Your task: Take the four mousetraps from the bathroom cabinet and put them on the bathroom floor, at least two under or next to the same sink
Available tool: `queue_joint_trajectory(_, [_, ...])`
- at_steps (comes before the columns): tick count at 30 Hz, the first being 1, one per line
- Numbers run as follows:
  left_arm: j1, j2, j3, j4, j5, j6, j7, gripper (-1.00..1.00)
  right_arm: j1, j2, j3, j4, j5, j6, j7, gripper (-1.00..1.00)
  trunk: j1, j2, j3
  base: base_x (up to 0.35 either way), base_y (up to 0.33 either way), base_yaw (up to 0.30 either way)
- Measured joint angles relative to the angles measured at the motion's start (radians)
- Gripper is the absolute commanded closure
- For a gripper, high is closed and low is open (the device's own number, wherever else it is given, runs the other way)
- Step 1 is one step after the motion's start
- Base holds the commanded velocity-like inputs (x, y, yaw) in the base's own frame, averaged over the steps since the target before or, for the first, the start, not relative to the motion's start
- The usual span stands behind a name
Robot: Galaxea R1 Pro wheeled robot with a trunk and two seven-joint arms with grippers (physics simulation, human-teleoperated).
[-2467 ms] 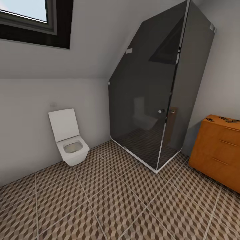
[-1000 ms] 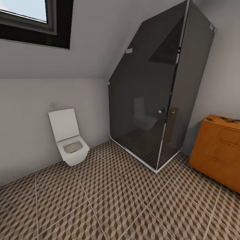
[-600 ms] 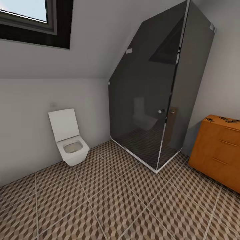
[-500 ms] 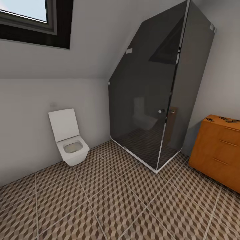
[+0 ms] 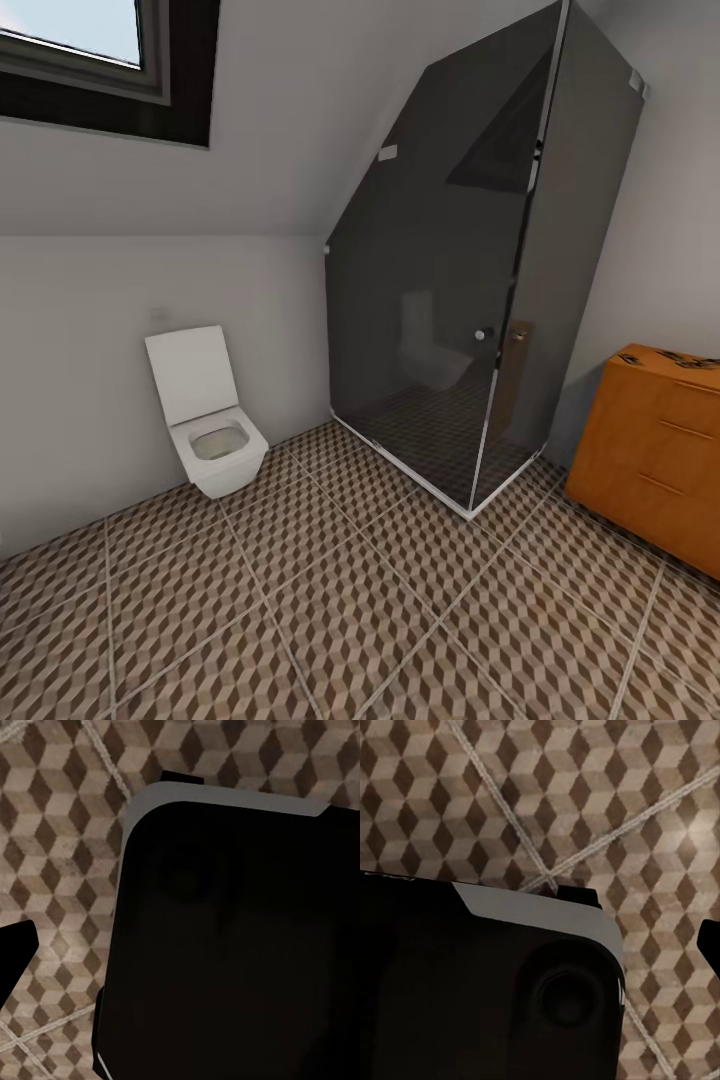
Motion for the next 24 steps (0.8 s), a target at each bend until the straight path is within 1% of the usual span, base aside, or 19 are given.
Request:
queue_joint_trajectory(5, [0.000, 0.000, 0.000, 0.000, 0.000, 0.000, 0.000, -1.00, 0.000, 0.000, -0.001, 0.000, -0.002, 0.002, 0.000, -1.00, 0.000, 0.000, 0.000, 0.000, 0.000, -0.014])
queue_joint_trajectory(8, [0.000, 0.000, 0.000, 0.000, 0.000, 0.000, 0.000, -1.00, 0.000, 0.000, -0.002, 0.000, -0.004, 0.001, 0.000, -1.00, 0.000, 0.000, 0.000, 0.000, 0.000, -0.161])
queue_joint_trajectory(24, [0.000, 0.000, 0.000, 0.000, 0.000, 0.000, 0.000, -1.00, 0.000, 0.000, -0.003, -0.001, -0.006, -0.002, 0.000, -1.00, 0.000, 0.000, 0.000, 0.000, 0.000, -0.286])
